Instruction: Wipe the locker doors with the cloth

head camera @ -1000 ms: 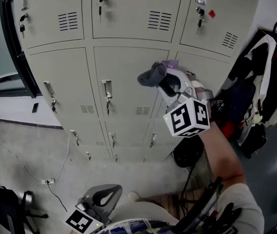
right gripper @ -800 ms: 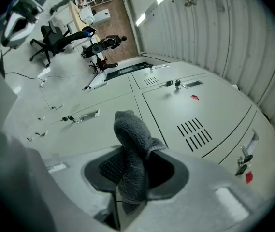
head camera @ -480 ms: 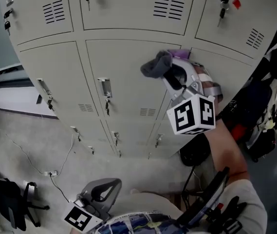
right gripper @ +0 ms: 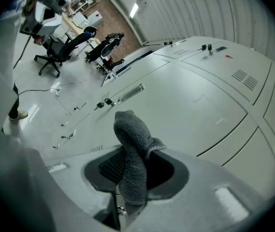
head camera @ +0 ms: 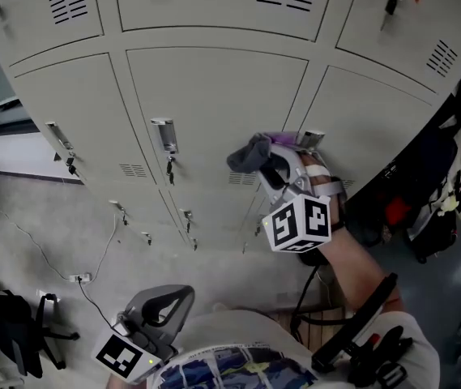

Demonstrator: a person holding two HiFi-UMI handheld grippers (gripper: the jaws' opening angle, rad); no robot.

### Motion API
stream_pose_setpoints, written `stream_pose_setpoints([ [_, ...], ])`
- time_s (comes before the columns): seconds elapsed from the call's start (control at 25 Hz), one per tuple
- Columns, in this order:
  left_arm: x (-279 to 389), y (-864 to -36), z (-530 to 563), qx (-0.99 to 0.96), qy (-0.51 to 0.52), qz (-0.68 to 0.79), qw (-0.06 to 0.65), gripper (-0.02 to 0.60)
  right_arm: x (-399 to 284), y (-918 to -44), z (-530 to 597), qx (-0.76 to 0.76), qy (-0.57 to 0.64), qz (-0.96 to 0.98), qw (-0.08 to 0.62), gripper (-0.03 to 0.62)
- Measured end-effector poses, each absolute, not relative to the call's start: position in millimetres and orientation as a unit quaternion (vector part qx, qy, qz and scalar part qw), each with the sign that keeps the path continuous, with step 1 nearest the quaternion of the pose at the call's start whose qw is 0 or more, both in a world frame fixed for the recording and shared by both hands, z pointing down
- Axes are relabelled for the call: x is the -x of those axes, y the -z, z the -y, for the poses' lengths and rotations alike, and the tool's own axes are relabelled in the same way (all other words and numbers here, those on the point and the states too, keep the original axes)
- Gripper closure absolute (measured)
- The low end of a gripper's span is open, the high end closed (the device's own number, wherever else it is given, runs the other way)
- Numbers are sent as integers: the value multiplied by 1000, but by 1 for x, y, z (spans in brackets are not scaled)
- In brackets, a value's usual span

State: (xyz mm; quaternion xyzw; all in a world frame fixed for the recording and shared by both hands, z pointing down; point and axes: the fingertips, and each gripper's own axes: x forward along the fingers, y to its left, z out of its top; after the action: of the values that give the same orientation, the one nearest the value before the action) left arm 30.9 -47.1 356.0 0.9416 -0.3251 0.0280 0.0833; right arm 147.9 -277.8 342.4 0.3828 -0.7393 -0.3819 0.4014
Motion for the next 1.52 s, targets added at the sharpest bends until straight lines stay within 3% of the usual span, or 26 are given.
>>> stream_pose_setpoints([
  [0.48, -53, -372, 58, -948, -49, 297, 103, 580, -145, -447, 280, -347, 312, 762, 449, 482],
  [1.12, -75, -367, 82, -961, -22, 205, 182, 580, -136, -538, 281, -287, 253, 768, 514, 484],
  [1.28, -76, -367, 83, -961, -20, 199, 190, 580, -132, -521, 270, -276, 237, 781, 507, 483],
  [1.52, -76, -363, 81, -962, -9, 189, 196, 580, -113, -404, 245, -277, 290, 798, 450, 484],
])
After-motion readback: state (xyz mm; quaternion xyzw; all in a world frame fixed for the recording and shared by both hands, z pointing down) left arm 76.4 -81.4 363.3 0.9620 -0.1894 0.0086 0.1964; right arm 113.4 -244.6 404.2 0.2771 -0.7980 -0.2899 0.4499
